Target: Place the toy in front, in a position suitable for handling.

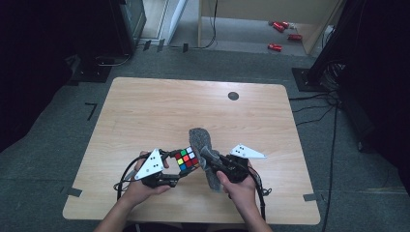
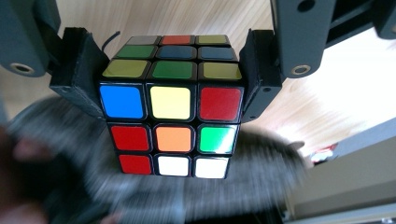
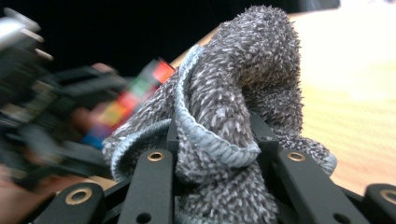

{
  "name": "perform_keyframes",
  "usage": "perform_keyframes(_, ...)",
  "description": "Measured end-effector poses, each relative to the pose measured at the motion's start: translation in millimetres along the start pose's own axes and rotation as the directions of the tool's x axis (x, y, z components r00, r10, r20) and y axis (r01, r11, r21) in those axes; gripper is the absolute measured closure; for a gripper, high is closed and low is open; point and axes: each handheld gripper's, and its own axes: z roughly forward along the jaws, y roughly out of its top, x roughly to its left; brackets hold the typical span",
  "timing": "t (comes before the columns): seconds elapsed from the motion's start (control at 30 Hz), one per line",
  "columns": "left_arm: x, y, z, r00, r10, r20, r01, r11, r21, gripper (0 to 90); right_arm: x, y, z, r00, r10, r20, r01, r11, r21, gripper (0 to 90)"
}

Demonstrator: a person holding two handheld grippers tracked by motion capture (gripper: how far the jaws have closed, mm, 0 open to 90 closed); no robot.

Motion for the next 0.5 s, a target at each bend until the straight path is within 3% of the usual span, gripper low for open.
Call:
perform_keyframes(0.13, -2.5, 0.9, 0.8, 1.0, 0.003, 0.006, -0.002, 0.9999, -0.012, 34.9, 8.9, 5.9, -3.7, 0.9993, -0.036, -0.004, 0.036, 0.999, -0.032, 69.2)
perform_keyframes(0.27, 1.0, 3.3, -3.9, 0.9985, -0.042, 0.036, 0.044, 0.9978, -0.05, 34.9, -2.2, -2.6, 2.2, 0.9996, 0.005, 0.027, -0.005, 1.0, 0.013, 69.2)
perform_keyframes(0.33, 4.4, 2.4, -5.5, 0.9967, -0.066, 0.049, 0.069, 0.9958, -0.061, 34.8, -4.1, -5.1, 4.6, 0.9997, 0.015, 0.02, -0.015, 0.999, 0.028, 69.2)
perform_keyframes(0.4, 5.5, 1.4, -5.4, 0.9969, -0.067, 0.04, 0.07, 0.9959, -0.057, 34.8, -0.2, -2.7, 3.6, 0.9996, -0.015, 0.024, 0.015, 1.0, 0.023, 69.2)
perform_keyframes(0.5, 5.2, 0.5, -4.2, 0.997, -0.067, 0.038, 0.069, 0.9962, -0.053, 34.9, 6.0, 3.2, -2.0, 0.9994, -0.032, -0.009, 0.032, 0.999, -0.018, 69.1)
